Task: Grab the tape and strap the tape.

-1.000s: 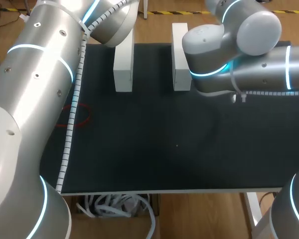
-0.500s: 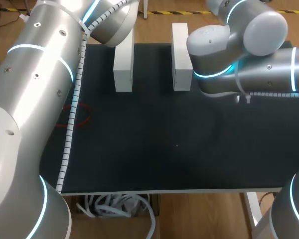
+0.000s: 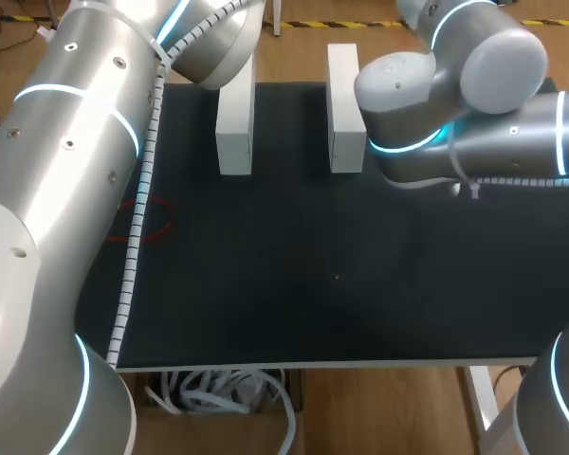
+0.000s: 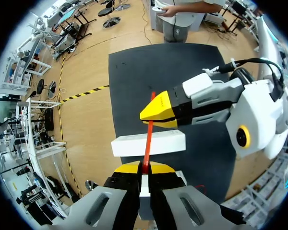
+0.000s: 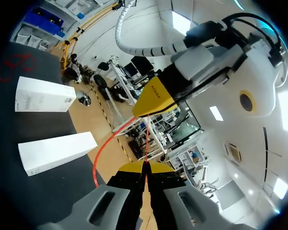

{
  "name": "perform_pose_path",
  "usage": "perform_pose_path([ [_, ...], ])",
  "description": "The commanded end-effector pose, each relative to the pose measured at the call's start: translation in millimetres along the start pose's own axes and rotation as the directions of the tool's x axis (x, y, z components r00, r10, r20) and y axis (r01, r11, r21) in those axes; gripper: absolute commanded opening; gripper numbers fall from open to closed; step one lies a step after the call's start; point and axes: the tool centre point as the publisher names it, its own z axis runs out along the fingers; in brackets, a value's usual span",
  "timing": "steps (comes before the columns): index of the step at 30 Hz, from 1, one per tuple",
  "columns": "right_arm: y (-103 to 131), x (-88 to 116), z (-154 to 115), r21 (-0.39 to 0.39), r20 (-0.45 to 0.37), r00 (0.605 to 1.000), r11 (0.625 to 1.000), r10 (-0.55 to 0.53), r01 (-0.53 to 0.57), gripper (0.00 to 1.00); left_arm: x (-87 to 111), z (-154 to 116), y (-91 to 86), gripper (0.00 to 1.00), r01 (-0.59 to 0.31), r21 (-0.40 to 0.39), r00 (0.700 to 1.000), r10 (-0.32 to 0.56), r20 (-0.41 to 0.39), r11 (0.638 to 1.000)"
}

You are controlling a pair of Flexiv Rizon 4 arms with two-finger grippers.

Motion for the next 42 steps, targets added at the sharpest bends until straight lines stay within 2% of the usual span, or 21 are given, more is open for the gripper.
perform_pose_path([
  [1, -0.8, -6.7, -1.3, -0.01, 0.006, 1.0, 1.0, -0.016, 0.016, 0.0, -6.9, -2.4, -2.3, 0.0, -0.001, -0.008, 0.922, -0.002, -0.387, 1.0],
  [13, -1.1, -15.9, 0.0, -0.046, 0.036, 0.993, 0.993, -0.108, 0.11, 0.0, -6.9, -2.4, -2.3, 0.0, -0.001, -0.008, 0.922, -0.002, -0.387, 1.0],
  [19, -4.3, -19.5, 2.3, -0.044, 0.044, 0.993, 0.993, -0.111, 0.113, 0.0, -6.9, -2.4, -2.3, 0.0, -0.001, -0.008, 0.922, -0.002, -0.387, 1.0],
  [32, -9.2, -14.8, 2.5, -0.038, 0.037, 0.992, 0.992, -0.122, 0.124, 0.0, -6.9, -2.4, -2.3, 0.0, -0.001, -0.008, 0.922, -0.002, -0.387, 1.0],
  [42, -4.5, -8.3, 4.0, -0.038, 0.04, 0.993, 0.993, -0.112, 0.114, 0.0, -6.9, -2.4, -2.3, 0.0, -0.001, -0.008, 0.922, -0.002, -0.387, 1.0],
])
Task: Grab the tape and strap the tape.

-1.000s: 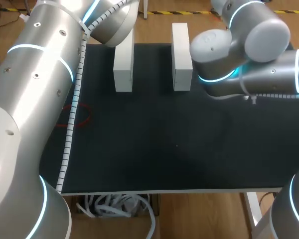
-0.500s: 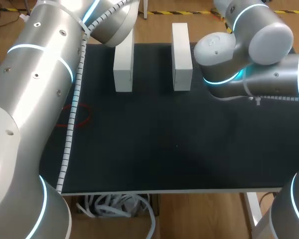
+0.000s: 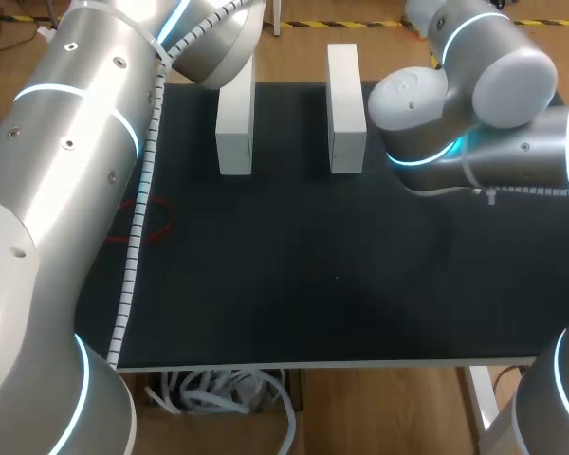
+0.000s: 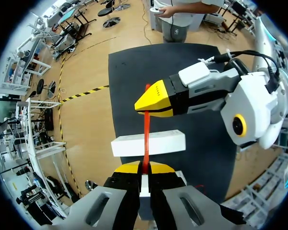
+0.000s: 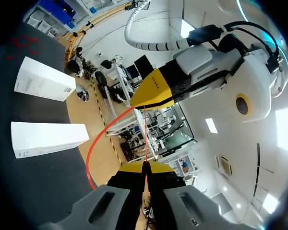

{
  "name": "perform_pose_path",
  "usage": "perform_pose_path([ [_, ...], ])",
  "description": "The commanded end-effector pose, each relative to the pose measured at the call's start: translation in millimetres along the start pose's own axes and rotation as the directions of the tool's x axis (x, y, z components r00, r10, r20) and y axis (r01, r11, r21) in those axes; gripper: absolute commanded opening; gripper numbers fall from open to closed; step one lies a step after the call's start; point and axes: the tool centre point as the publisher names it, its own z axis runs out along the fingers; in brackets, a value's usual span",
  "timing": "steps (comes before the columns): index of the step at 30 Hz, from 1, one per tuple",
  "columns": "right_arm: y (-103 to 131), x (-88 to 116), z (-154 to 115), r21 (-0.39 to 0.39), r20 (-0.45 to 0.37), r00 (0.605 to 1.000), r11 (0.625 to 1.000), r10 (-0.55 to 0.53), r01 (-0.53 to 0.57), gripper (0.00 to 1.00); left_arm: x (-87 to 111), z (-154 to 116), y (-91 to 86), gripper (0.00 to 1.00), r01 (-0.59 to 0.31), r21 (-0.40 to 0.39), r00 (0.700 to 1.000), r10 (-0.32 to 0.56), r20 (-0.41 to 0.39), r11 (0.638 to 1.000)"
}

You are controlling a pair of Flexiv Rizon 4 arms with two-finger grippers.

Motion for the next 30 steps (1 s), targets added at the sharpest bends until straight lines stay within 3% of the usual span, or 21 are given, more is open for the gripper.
perform_pose_path([
  [1, 3.3, 0.3, 2.3, 0.007, 0.001, 1.0, 1.0, 0.001, -0.001, 0.0, -6.8, -2.8, -2.2, 0.0, -0.002, -0.008, 0.923, -0.002, -0.385, 1.0],
  [30, 9.9, 6.4, 6.9, 0.011, -0.001, 1.0, 1.0, -0.011, 0.011, 0.0, -6.8, -2.8, -2.2, 0.0, -0.002, -0.008, 0.923, -0.002, -0.385, 1.0],
])
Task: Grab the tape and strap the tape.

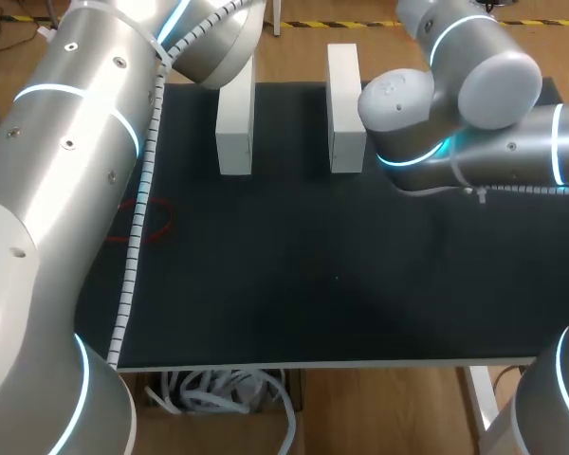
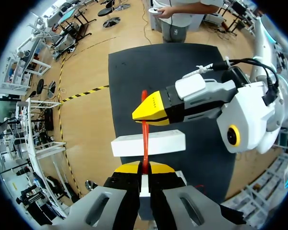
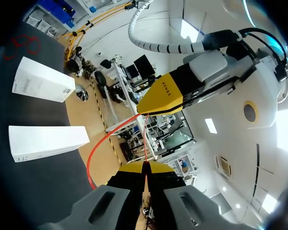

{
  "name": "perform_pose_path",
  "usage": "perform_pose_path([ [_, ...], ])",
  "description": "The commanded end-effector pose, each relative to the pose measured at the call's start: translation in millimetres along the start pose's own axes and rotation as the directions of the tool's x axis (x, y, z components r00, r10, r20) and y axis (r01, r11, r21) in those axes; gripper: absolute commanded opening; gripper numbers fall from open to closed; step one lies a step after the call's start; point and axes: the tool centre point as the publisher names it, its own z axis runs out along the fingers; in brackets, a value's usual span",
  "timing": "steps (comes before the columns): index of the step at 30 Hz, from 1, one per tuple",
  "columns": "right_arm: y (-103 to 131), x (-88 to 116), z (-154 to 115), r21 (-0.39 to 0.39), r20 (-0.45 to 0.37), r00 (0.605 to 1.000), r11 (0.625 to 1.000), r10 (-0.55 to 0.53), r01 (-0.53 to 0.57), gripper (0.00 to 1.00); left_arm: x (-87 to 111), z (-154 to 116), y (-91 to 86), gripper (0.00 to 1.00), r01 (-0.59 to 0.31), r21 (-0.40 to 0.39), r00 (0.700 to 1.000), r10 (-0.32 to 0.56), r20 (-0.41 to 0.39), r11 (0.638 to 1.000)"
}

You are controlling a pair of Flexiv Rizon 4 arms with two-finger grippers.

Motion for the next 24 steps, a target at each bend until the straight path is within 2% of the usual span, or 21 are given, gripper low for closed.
perform_pose_path([
  [1, 2.9, -2.1, -1.4, 0.007, -0.006, 1.0, 1.0, -0.002, 0.002, 0.0, -6.7, -2.8, -2.4, 0.0, -0.002, -0.008, 0.923, -0.002, -0.384, 1.0],
  [24, -1.9, -15.0, -3.4, 0.006, 0.023, 0.999, 0.999, -0.036, 0.036, 0.0, -6.7, -2.8, -2.4, 0.0, -0.002, -0.008, 0.923, -0.002, -0.384, 1.0],
])
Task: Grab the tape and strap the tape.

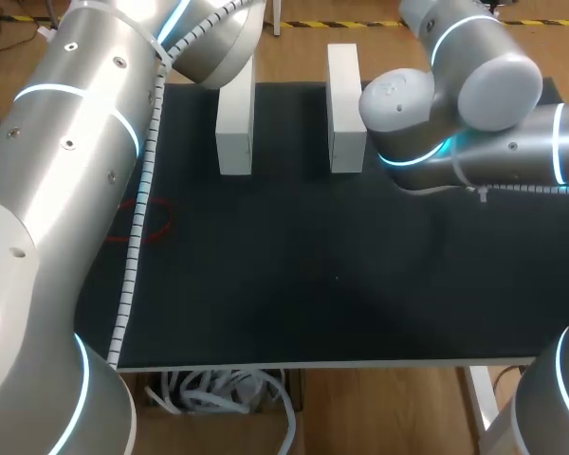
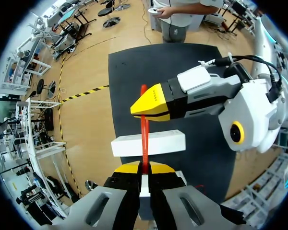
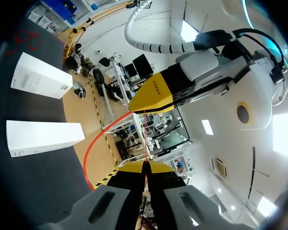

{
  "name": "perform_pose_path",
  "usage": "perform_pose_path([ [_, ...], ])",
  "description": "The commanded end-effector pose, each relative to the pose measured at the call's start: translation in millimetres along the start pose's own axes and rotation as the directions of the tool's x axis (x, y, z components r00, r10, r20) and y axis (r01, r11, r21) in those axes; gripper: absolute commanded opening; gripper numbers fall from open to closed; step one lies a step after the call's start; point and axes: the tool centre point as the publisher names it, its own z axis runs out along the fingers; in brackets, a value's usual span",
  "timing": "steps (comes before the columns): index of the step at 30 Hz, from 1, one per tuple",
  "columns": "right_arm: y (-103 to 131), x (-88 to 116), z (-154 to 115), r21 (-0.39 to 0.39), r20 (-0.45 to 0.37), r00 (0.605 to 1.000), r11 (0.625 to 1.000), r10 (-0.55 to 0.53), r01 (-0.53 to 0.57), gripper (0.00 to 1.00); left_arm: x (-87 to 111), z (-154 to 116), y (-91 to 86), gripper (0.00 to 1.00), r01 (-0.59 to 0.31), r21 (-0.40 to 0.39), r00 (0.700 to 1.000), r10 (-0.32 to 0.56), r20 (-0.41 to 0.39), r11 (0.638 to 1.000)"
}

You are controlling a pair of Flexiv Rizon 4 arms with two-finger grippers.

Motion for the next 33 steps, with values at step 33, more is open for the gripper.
perform_pose_path([
  [33, 1.0, 3.7, -0.6, 0.009, -0.018, 0.999, 0.999, -0.035, 0.035, 0.0, -6.7, -2.8, -2.2, 0.0, -0.001, -0.008, 0.923, -0.002, -0.384, 1.0],
])
